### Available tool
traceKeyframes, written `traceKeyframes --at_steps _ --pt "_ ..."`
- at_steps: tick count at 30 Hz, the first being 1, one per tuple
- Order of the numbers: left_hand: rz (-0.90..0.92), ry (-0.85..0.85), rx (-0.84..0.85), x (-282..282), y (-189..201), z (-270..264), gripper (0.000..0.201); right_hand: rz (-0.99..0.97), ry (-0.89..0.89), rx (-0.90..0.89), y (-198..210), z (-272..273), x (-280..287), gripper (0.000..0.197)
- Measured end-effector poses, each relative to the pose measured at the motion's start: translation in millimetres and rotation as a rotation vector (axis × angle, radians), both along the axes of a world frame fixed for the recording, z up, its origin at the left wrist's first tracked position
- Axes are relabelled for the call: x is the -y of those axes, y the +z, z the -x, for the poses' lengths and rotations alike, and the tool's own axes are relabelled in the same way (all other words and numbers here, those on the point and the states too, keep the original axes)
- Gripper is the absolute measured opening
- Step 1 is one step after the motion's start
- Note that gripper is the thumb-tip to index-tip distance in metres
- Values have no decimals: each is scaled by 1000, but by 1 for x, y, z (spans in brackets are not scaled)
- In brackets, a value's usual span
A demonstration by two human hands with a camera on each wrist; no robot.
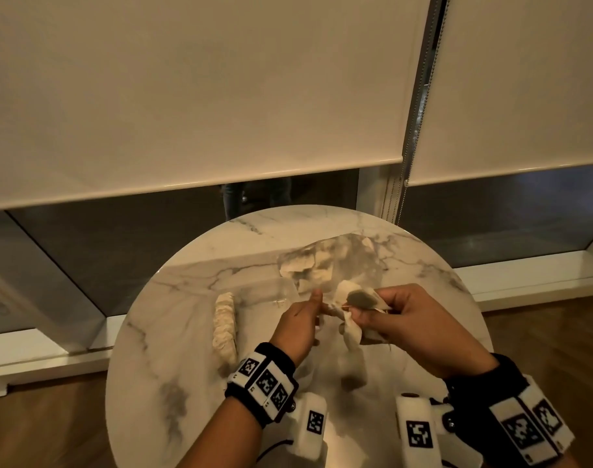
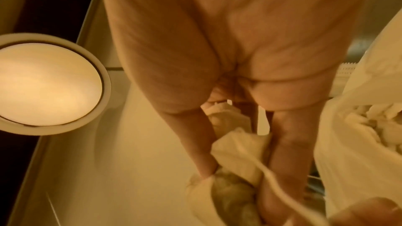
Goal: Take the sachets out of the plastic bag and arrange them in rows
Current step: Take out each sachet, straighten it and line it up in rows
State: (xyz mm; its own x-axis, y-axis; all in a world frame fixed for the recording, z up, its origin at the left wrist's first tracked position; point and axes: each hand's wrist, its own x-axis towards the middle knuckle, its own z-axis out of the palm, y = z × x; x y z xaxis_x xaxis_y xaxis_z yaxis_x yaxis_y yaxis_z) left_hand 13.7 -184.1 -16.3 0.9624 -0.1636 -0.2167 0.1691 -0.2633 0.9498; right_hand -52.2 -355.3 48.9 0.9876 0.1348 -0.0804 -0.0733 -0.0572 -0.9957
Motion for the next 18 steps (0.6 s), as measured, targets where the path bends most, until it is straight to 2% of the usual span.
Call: traceKeyframes --at_steps 4,8,10,12,15,18 --pt "127 160 126 -10 3 7 53 -123 22 65 18 3 -2 20" --pt "269 222 143 -21 3 15 52 -162 64 115 26 1 -8 22" --pt "433 194 34 -24 4 18 50 -177 84 127 27 -1 -13 21" --pt "615 170 -147 -25 8 23 48 -227 110 128 27 -3 -20 22" --pt "837 55 -415 -19 15 33 64 -284 141 121 24 -7 -33 19" --pt "1034 -2 -569 -16 21 45 69 -147 114 167 15 -10 -45 9"
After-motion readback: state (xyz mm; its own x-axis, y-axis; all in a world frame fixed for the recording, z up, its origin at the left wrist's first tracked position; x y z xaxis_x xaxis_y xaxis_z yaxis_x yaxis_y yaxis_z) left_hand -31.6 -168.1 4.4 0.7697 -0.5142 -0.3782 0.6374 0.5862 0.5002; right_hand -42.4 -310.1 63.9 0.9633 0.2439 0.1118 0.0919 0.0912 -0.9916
